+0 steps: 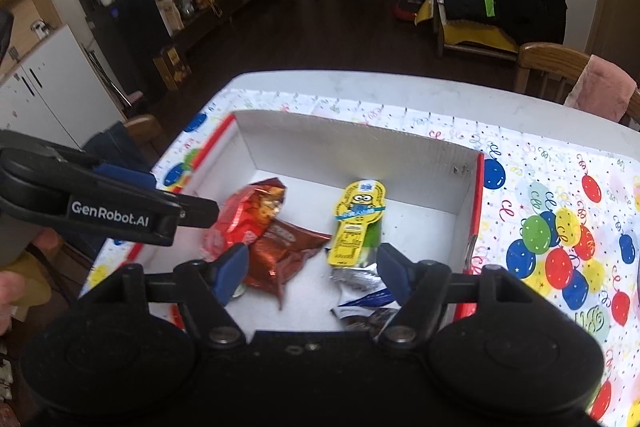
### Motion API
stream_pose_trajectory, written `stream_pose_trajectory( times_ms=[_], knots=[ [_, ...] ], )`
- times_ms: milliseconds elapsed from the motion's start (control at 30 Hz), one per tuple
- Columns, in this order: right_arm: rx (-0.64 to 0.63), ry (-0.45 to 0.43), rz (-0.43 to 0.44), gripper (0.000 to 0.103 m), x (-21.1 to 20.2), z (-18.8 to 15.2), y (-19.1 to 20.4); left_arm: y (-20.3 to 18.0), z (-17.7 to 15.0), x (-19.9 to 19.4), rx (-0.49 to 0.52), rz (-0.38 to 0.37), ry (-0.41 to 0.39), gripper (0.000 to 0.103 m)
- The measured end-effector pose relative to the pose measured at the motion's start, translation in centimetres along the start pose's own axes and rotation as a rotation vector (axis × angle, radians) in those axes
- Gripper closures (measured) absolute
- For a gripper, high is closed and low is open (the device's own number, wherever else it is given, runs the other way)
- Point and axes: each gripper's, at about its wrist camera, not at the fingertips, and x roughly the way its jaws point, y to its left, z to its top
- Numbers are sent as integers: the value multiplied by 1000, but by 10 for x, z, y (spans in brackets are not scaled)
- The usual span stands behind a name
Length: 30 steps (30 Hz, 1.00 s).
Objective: Organize snacks
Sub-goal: 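Open both tools to drop the chip bag and lollipop into the box, then withdraw both tools from the box toward the remaining snacks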
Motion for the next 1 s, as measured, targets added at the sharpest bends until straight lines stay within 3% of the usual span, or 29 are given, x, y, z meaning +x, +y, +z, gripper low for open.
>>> stream_pose_trajectory(
  times_ms=[167,333,500,600,1000],
  knots=[
    [15,-39,35,27,-23,-11,9,0,-18,-25,9,-13,-65,32],
    [3,-77,42,17,-42,-29,21,1,-39,-45,26,-37,-117,28],
    [-17,-94,45,15,-56,-51,32,2,-63,-58,37,-47,-140,28],
    [-18,-102,45,4,-63,-65,36,4,-80,-63,50,-35,-161,27],
    [13,-109,5,0,-70,-129,48,9,-138,-61,55,-28,-167,20]
  ],
)
